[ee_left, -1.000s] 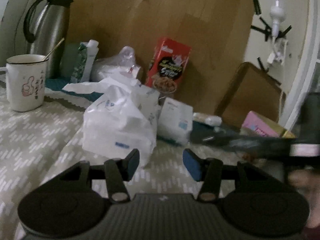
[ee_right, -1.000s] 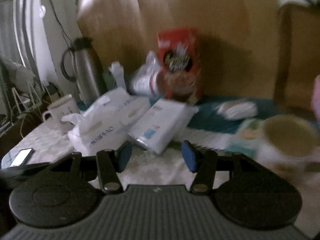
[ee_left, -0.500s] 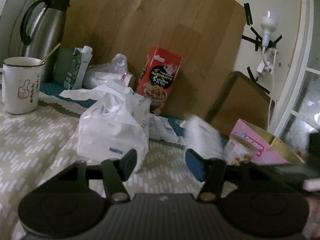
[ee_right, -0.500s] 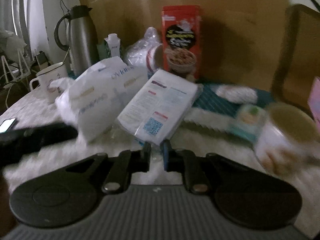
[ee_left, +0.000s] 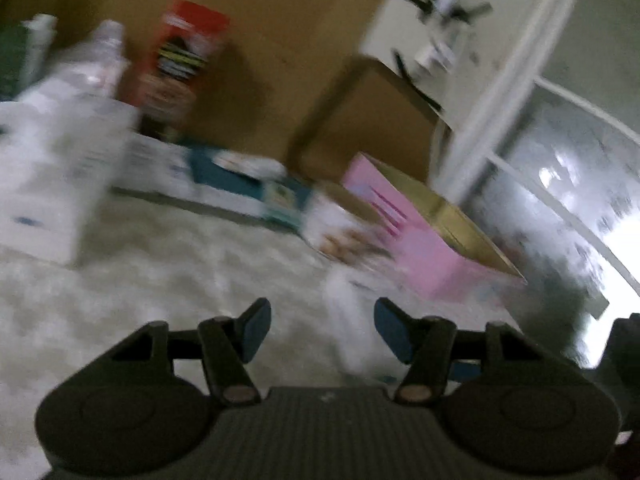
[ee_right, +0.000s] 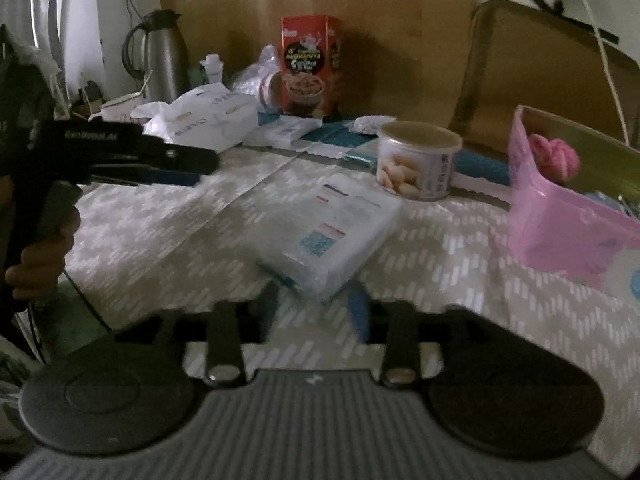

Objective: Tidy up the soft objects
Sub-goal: 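Grasp the white packet with the right gripper, then place the white packet into the pink tin and open the right gripper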

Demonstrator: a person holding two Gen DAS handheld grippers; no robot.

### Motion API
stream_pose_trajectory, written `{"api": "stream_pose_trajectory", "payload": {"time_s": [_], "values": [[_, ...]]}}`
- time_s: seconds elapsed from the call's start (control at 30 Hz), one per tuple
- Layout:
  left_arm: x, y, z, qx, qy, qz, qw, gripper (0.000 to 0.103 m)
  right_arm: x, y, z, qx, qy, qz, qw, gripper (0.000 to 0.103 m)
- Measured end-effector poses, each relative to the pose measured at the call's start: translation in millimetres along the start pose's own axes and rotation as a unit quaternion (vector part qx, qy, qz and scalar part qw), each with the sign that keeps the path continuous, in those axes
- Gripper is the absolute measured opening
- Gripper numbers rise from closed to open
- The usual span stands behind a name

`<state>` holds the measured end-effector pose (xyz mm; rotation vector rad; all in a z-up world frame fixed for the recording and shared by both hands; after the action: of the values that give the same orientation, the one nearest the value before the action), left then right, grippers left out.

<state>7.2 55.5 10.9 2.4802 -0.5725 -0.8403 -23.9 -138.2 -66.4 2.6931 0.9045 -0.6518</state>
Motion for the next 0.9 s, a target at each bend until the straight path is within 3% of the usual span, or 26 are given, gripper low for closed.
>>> {"api": "stream_pose_trajectory", "payload": {"time_s": [0.17, 0.2, 0.23, 0.3, 0.33, 0.47, 0.63, 0.77, 0.9], "values": [[32, 22, 0, 0.014, -0.045, -0.008, 0.9989, 0.057, 8, -4, 1, -0.022, 0.017, -0.001, 1.000, 0.052], [42, 24, 2, 0.013, -0.059, -0.008, 0.9981, 0.053, 11, -1, 2, -0.024, 0.018, -0.001, 1.000, 0.052], [50, 26, 5, 0.009, -0.076, -0.005, 0.9970, 0.041, 15, 2, 1, -0.021, 0.020, -0.001, 1.000, 0.051], [55, 39, 5, 0.024, -0.066, -0.011, 0.9975, 0.041, 24, 8, 2, -0.006, 0.017, -0.008, 1.000, 0.032], [53, 50, 1, 0.043, -0.056, -0.004, 0.9975, 0.041, 25, 11, 3, 0.001, 0.015, -0.005, 1.000, 0.033], [55, 93, -22, 0.089, -0.033, 0.048, 0.9943, 0.040, -7, 25, -1, -0.008, 0.086, 0.041, 0.995, 0.033], [97, 155, -45, 0.150, -0.023, 0.083, 0.9849, 0.040, -42, 70, -11, 0.018, 0.157, 0.118, 0.980, 0.033], [147, 194, -54, 0.164, -0.031, 0.095, 0.9814, 0.041, -55, 114, -13, 0.045, 0.168, 0.172, 0.970, 0.033], [187, 218, -56, 0.180, -0.030, 0.070, 0.9808, 0.053, -60, 159, -12, 0.084, 0.174, 0.205, 0.960, 0.028]]}}
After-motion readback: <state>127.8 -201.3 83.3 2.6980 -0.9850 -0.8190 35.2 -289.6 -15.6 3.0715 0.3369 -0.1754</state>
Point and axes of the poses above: each gripper's, at about its wrist camera, not at the fingertips, and x roughly the way its jaws point, y to its right, z to its underside, the point moved 4 cm from there along x, roughly the way its jaws point, and after that the axes turned 5 degrees about -x, right-handed, at the moved point
